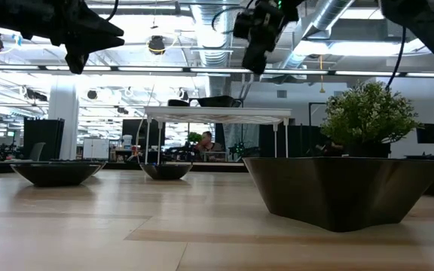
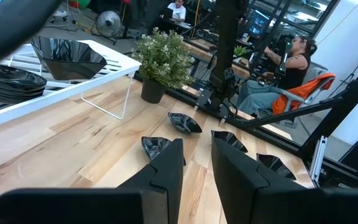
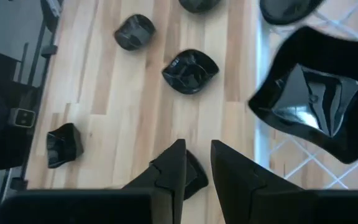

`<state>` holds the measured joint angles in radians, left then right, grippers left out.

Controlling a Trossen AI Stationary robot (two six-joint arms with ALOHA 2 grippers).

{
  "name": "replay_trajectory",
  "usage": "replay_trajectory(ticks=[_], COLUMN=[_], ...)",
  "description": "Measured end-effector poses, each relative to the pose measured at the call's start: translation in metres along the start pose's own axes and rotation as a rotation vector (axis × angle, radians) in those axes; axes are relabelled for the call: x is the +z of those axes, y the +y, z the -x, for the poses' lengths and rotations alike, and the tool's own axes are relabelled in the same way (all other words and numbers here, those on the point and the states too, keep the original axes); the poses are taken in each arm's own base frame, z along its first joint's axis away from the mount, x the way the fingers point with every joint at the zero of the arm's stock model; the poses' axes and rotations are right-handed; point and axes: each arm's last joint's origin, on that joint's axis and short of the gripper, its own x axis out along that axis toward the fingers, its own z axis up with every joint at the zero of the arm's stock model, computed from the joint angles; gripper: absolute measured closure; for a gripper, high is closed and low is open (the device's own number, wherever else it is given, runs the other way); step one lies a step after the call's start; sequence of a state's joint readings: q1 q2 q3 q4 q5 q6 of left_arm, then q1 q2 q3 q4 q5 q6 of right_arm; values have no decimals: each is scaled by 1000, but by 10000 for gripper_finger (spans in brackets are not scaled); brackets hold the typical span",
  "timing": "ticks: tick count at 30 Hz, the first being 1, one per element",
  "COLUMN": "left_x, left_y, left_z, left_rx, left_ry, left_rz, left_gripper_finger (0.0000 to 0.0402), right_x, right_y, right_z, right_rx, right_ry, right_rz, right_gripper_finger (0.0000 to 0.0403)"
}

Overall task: Pick & Place Mini shaped plates
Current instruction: Stack the bottom black left black distorted square plate on top of the black distorted square plates on the shelf

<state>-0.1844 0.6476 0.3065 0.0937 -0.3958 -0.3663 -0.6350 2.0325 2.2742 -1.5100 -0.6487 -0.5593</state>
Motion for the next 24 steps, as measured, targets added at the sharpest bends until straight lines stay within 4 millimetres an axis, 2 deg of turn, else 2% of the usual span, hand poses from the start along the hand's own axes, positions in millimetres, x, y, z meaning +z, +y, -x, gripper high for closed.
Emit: replay_trajectory(ticks=[6,10,18,24], left_x=[0,0,4,7], left_y=[0,0,-1,2], left_z=[0,0,5,14], left_rx=[0,0,-57,-63], left_ry=[0,0,-18,-37], left_rz=[-4,-5,-56,-71], left_gripper_finger=[315,315,315,315], right_x=[3,6,14,17], right_y=[39,72,127,155], right_z=[23,29,13,-10], right_rx=[-11,-19,-40,-56], right_ry=[-33,-24,54,125], right_rz=[23,49,59,58], right_gripper_finger=[332,332,332,332])
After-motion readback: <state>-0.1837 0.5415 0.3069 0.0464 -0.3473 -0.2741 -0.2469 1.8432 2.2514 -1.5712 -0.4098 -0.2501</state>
